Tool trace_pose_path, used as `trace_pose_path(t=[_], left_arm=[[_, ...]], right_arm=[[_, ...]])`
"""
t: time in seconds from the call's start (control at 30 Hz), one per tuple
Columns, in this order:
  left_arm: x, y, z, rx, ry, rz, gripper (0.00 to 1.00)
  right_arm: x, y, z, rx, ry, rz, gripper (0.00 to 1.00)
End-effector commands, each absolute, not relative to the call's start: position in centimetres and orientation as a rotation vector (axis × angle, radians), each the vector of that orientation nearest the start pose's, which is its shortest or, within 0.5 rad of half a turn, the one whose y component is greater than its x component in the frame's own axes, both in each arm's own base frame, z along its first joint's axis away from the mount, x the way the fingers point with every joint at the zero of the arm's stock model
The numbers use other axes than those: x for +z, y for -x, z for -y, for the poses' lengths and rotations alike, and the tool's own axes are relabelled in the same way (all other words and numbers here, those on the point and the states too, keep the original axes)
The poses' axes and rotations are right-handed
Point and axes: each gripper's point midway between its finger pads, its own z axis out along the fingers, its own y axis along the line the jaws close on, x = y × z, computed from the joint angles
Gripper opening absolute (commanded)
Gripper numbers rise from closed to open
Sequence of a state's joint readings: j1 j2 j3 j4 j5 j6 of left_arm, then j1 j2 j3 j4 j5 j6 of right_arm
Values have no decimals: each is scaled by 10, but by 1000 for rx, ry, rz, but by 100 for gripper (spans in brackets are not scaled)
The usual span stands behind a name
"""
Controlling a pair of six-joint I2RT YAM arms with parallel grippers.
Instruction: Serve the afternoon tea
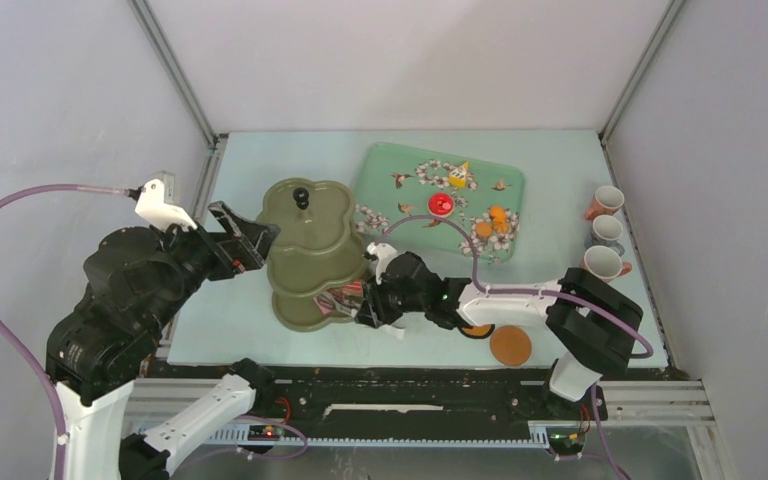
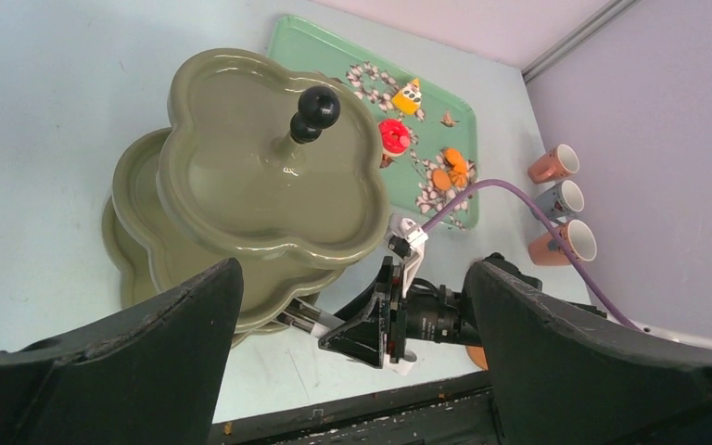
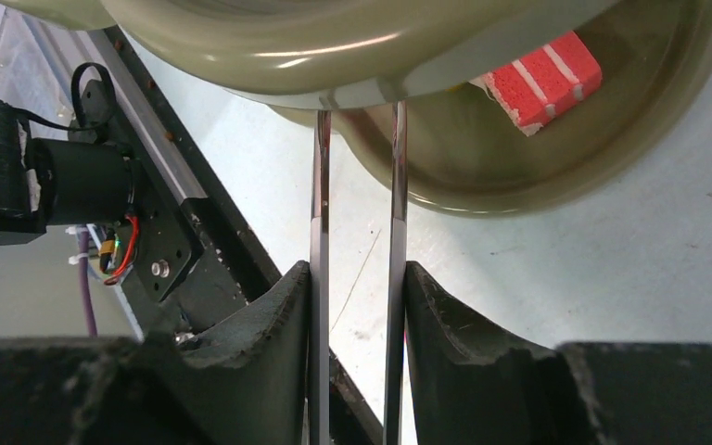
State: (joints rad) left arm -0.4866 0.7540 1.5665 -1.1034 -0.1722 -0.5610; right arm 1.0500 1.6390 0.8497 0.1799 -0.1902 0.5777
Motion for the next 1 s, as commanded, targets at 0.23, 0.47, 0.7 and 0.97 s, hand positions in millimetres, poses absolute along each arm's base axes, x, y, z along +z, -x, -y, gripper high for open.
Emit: trace_pose_path(t=[0.23, 0.47, 0.7, 0.97], left_arm=[[413, -167, 84, -596, 200, -1890, 100], [414, -168, 85, -597, 195, -1888, 100], [413, -168, 85, -590, 184, -1892, 100], [406, -169, 83, -574, 178, -1890, 100]], right_arm=[[111, -178, -435, 1077, 735, -2086, 37], [113, -176, -438, 1137, 735, -2085, 44], [127, -173, -435, 1220, 738, -2086, 43], [126, -151, -389, 1249, 740, -2239, 42]])
